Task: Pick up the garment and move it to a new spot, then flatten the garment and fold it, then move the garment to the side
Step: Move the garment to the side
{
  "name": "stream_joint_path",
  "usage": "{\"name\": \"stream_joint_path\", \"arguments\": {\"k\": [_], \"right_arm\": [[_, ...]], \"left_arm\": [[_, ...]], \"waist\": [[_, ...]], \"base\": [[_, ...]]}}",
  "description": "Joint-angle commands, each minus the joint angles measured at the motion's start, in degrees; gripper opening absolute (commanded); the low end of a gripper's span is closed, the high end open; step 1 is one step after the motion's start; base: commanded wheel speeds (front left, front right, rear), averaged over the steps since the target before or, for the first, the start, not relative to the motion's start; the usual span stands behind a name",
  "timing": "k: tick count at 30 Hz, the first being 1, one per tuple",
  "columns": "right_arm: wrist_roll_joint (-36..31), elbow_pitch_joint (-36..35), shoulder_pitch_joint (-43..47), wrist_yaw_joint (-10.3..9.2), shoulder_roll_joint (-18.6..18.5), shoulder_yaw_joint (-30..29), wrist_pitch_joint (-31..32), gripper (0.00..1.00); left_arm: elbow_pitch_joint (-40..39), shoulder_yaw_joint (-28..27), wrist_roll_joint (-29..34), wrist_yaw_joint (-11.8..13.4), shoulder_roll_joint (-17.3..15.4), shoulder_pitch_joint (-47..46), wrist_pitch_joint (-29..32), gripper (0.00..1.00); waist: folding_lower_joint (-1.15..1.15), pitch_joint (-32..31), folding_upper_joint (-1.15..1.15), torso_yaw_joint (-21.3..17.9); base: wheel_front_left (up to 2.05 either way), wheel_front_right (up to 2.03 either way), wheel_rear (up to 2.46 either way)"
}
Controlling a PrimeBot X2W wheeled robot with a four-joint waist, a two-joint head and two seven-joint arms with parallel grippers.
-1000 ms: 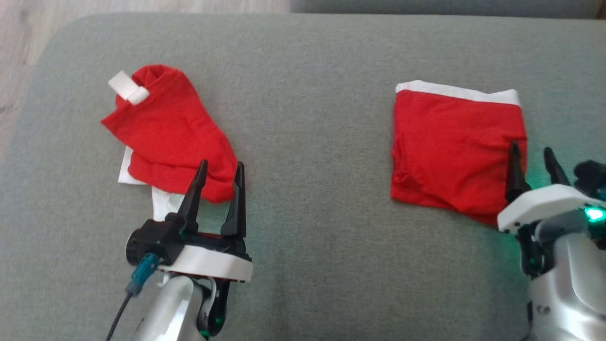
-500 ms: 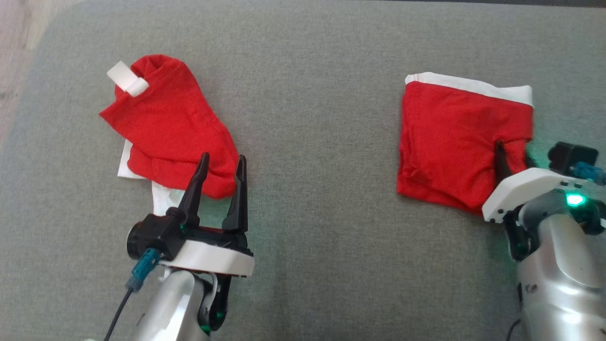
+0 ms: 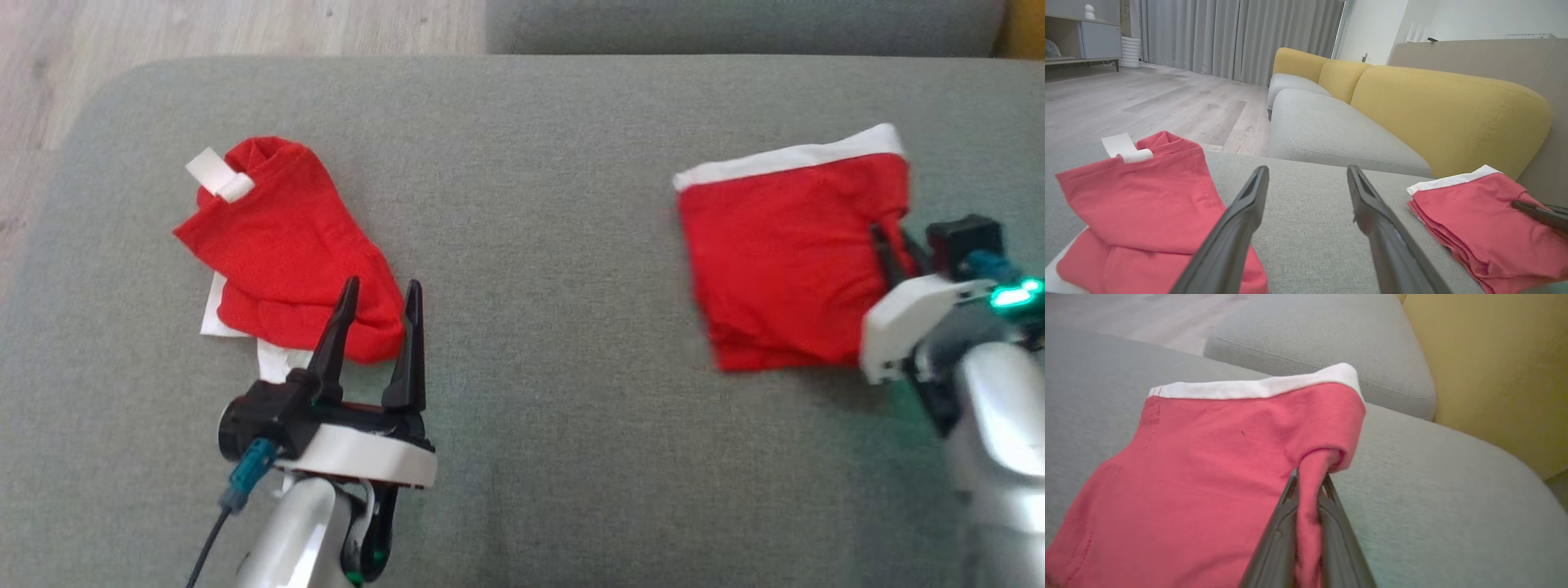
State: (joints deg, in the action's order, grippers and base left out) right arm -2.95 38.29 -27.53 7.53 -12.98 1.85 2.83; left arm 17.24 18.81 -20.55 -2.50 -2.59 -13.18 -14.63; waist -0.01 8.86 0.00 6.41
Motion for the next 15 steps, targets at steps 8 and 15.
{"name": "stream_joint_path", "arguments": {"k": [8, 15], "right_arm": [[2.2, -2.5, -0.3, -0.04, -15.2, 4.1, 4.2, 0.0], [0.1, 1.1, -1.6, -0.04, -24.2, 1.1, 6.0, 0.0]], "left_arm": [[-2.9, -2.2, 0.5, 0.1, -0.3, -0.7, -0.4, 1.0], [-3.6, -2.6, 1.0, -0.5, -0.3, -2.7, -0.4, 1.0]], "waist": [[0.01, 2.2, 0.0, 0.0], [0.01, 6.7, 0.0, 0.8]], "base": [[0.0, 0.0, 0.0], [0.0, 0.0, 0.0]]}}
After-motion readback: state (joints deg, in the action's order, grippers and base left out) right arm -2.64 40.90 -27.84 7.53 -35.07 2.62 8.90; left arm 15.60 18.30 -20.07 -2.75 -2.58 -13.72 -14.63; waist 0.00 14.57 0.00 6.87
